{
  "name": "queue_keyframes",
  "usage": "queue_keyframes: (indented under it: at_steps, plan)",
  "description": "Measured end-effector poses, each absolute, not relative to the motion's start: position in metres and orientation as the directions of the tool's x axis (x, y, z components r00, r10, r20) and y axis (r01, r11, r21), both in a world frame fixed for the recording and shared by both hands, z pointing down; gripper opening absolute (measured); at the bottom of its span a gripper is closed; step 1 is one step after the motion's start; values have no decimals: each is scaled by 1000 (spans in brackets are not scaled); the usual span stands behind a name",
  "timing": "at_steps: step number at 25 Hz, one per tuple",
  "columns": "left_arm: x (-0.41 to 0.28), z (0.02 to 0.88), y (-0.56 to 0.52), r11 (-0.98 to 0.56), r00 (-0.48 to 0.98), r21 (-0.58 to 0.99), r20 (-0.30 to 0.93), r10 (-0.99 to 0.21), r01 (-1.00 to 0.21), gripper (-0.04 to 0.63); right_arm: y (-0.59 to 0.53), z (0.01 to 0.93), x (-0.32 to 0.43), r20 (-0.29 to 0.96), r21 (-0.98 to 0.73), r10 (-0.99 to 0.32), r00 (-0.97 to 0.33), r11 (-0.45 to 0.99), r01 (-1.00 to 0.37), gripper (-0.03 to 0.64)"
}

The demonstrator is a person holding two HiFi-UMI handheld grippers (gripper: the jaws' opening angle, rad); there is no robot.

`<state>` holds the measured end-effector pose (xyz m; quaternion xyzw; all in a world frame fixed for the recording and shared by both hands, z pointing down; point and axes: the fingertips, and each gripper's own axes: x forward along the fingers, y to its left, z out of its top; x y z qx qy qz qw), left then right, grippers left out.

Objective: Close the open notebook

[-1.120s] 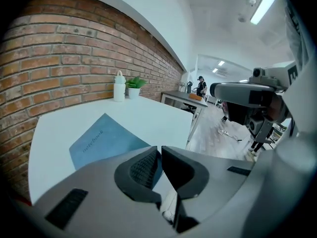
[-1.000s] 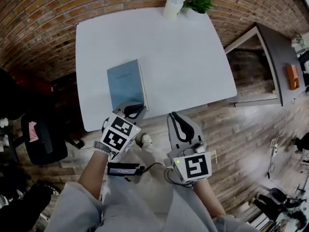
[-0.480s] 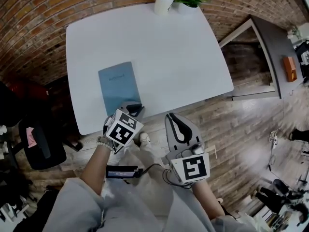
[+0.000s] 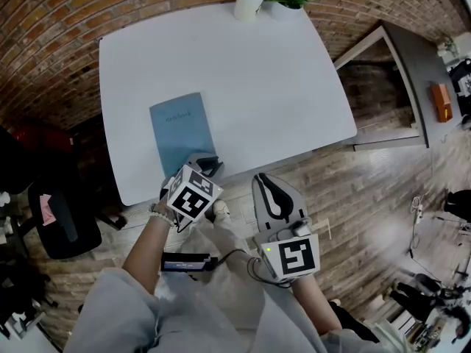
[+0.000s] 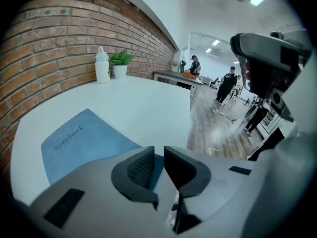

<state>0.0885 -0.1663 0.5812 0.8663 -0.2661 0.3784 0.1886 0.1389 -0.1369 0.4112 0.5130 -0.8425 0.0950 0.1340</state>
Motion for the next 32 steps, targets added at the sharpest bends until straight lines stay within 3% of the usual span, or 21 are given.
queue_keyframes:
  at_steps: [5,16,23,32]
  plan:
    - [94,579,-159,-816,611,153,742,-278,-558,147,-136,411,132,364,-17,-824,-434,460,-888,55]
    - [75,560,-165,-795,646,153,680,-346,-587,147,-130,412,118,356,-8,-820,-448,476,-879,55]
    - [58,539,-161,-773,663,159,636,-396,-614,87,-128,407,107,383,8,-808,-448,488,-873,55]
    - [25,500,-158,-725,652,125,560,-512,-677,26,-129,389,81,314,17,-793,-523,555,-832,55]
